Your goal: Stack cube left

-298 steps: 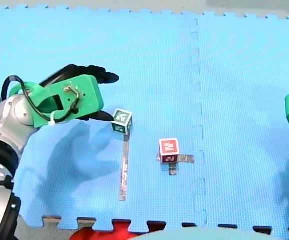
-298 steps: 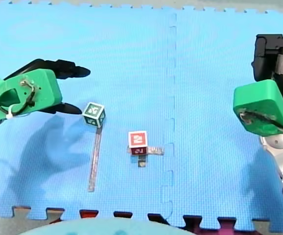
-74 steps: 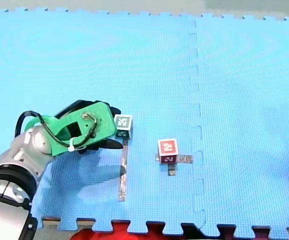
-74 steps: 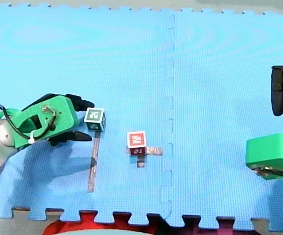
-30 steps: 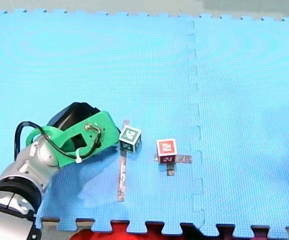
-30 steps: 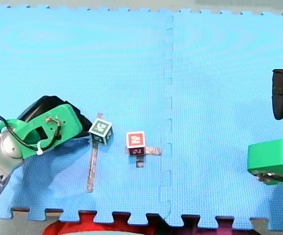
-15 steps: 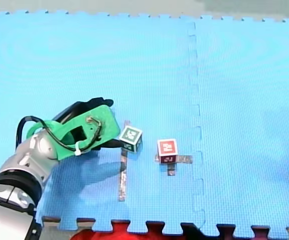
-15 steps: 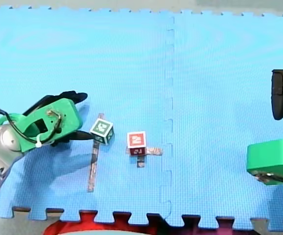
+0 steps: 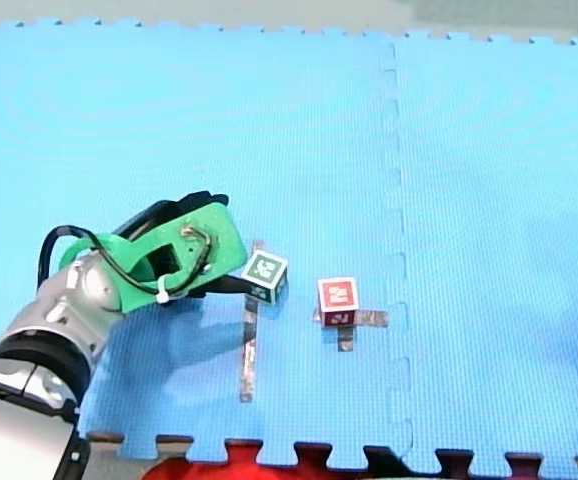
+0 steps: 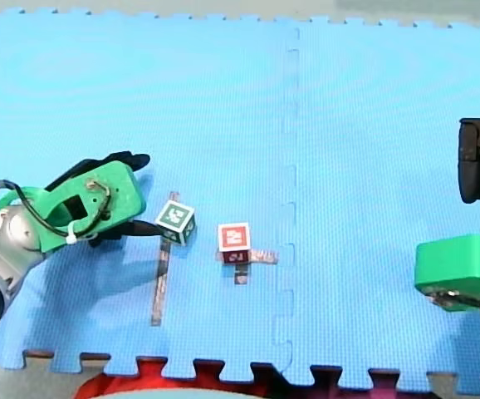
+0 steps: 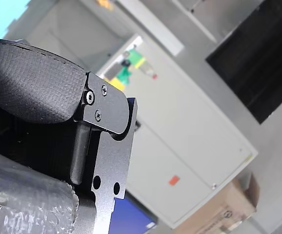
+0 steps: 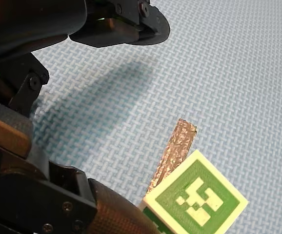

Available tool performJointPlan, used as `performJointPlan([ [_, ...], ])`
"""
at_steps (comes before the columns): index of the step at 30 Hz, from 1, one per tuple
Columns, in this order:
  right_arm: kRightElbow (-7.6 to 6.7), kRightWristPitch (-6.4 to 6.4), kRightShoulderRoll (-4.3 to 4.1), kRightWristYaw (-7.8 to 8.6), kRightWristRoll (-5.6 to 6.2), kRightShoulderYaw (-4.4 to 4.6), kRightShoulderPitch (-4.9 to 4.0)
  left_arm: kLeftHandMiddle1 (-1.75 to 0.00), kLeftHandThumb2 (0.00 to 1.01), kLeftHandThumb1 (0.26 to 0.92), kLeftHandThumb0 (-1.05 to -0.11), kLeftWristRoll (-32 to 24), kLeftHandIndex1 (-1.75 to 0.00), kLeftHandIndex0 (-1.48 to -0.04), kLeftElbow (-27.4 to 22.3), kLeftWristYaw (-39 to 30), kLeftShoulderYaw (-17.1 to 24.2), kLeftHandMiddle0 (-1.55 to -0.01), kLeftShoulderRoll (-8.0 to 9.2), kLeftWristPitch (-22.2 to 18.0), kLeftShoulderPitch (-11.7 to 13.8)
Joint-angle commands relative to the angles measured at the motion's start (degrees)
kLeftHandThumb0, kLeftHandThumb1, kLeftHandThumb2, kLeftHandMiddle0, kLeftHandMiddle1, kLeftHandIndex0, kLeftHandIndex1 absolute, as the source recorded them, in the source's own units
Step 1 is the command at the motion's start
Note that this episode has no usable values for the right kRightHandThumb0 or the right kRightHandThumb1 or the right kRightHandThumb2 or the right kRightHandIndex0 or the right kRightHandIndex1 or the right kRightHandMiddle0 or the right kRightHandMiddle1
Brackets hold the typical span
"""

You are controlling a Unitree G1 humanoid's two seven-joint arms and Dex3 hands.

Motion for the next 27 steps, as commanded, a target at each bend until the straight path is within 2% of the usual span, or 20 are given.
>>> performJointPlan([
  [1,0.42,-0.19,0.04,-0.39,-0.07,0.02,-0.58,-1.75,0.00,0.731,-0.833,-0.9,-0.04,-0.32,0.0,-1.8,0.8,-0.81,-0.58,-1.8,0.0],
  [7,0.70,0.12,0.46,-1.20,-0.71,0.44,-1.03,-1.75,0.00,0.735,-0.833,-1.6,-0.04,-0.37,0.0,-3.9,1.7,-0.81,-0.62,-3.5,-0.7],
  [9,0.58,0.31,0.56,-1.32,-0.79,0.51,-1.15,-1.73,0.00,0.740,-0.849,-1.7,-0.05,-0.41,0.0,-4.3,1.8,-0.77,-0.50,-4.3,-0.6],
  [13,0.05,0.63,0.62,-1.31,-0.79,0.51,-1.16,-1.51,0.00,0.760,-0.888,-1.5,-0.01,-0.44,0.0,-4.5,1.9,-0.80,-0.39,-4.9,-0.6],
  [15,-0.14,0.76,0.68,-1.34,-0.82,0.52,-1.14,-1.50,0.00,0.767,-0.903,-1.4,0.00,-0.44,0.0,-4.4,1.9,-0.81,-0.40,-5.0,-0.6],
  [16,-0.18,0.82,0.72,-1.35,-0.82,0.52,-1.16,-1.60,0.00,0.773,-0.913,-1.3,0.00,-0.44,0.0,-4.4,1.8,-0.79,-0.42,-5.1,-0.6],
  [18,-0.19,0.83,0.77,-1.28,-0.70,0.49,-1.22,-1.70,0.00,0.779,-0.924,-1.1,0.00,-0.45,0.0,-4.2,1.7,-0.77,-0.54,-5.2,-0.8],
  [27,-0.63,0.67,0.86,-0.56,0.31,0.14,-1.01,-1.75,0.00,0.788,-0.951,-0.2,-0.02,-0.50,-0.1,-4.0,0.8,-0.83,-0.81,-6.1,-1.0],
])
